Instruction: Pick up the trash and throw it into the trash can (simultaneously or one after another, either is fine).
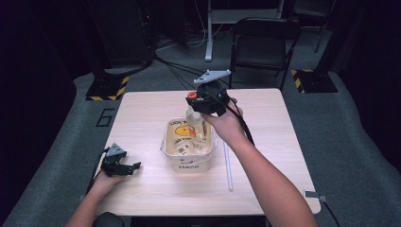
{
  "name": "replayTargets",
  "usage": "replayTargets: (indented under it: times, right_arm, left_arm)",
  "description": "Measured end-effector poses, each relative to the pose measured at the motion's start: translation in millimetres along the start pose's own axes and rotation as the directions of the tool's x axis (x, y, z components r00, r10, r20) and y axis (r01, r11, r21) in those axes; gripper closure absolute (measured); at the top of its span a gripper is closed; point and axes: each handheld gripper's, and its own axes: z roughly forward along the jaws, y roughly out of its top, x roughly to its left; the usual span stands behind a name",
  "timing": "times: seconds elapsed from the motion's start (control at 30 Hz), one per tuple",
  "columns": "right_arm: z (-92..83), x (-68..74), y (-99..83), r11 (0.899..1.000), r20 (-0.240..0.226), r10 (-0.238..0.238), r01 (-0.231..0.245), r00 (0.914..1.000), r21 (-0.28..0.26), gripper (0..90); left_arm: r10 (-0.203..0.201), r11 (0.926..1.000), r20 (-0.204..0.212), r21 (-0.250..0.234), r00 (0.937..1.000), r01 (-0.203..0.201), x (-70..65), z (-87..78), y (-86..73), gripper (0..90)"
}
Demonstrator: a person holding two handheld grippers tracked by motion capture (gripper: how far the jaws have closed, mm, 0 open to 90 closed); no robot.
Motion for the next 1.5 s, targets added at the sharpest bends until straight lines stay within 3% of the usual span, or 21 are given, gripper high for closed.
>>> replayTargets:
  times: [0.77,1.3,1.5]
  right_arm:
    - [27.0,-7.8,-34.8,0.999,0.043,0.023,-0.025,0.9988,0.035,62.2]
    - [42.1,-6.3,-59.0,0.997,0.049,0.047,-0.049,0.9977,0.056,62.2]
    - [47.2,-4.3,-65.6,0.997,0.051,0.035,-0.038,0.9981,0.064,62.2]
  left_arm:
    - [0.002,1.0000,0.000,-0.001,1.0000,-0.002,0.2,0.2,0.1,11.9]
    - [0.000,1.0000,0.003,-0.002,1.0000,0.000,0.1,0.3,0.0,11.9]
    - [0.001,1.0000,0.001,-0.001,1.0000,-0.001,0.1,0.3,0.1,11.9]
